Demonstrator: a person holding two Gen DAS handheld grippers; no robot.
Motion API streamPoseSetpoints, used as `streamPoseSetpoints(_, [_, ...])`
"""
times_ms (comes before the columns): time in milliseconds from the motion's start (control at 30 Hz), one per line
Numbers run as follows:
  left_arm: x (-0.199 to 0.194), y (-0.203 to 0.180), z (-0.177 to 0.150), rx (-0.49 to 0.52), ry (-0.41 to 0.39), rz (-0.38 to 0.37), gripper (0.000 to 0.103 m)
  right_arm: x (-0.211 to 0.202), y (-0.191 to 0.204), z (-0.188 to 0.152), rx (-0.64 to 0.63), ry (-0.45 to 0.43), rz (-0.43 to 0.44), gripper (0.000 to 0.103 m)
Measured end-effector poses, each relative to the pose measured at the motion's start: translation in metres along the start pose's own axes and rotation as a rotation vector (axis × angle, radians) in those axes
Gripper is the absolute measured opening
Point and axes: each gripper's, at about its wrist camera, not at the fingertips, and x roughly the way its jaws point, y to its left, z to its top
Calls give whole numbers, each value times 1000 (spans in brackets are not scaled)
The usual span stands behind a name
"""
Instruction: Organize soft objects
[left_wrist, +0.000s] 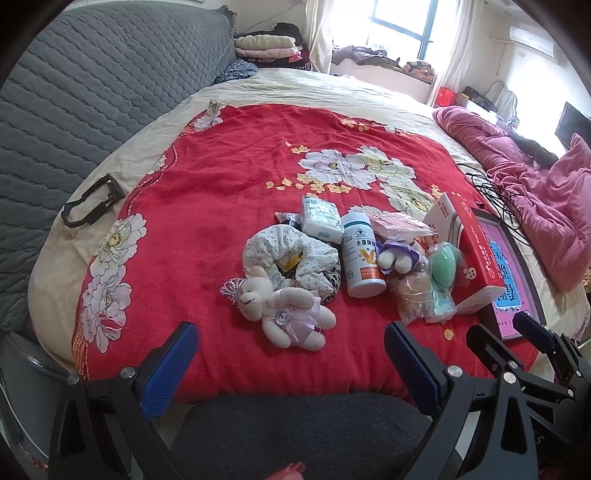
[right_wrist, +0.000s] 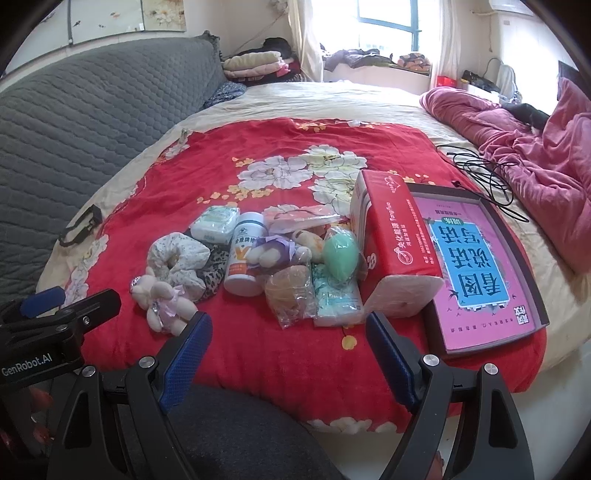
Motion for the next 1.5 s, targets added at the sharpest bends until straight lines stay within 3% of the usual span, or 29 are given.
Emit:
streamPoseSetpoints(633, [10, 4, 0, -10, 20, -18, 101, 8, 2, 0, -2, 19, -4, 86])
streamPoseSetpoints(967, [29, 37, 3, -69, 55, -24, 101, 25, -2, 0, 1, 51, -7, 86])
streamPoseSetpoints(1167, [54, 53, 4, -80, 115, -50, 101, 37, -3, 0, -2, 77, -7, 86])
streamPoseSetpoints(1233, [64, 58, 6, -83, 137, -51, 98, 41, -3, 0, 0, 88, -3, 86])
streamPoseSetpoints(1300, [73, 62, 8, -117, 171, -88, 89, 46, -4, 0, 13, 102, 4, 86])
streamPoseSetpoints(1433, [85, 62, 9, -177, 202, -143, 85, 55, -6, 0, 24, 120, -10, 86])
streamPoseSetpoints(1500, [92, 62, 8, -222, 222, -166, 77, 58, -5, 1, 25, 127, -11, 86])
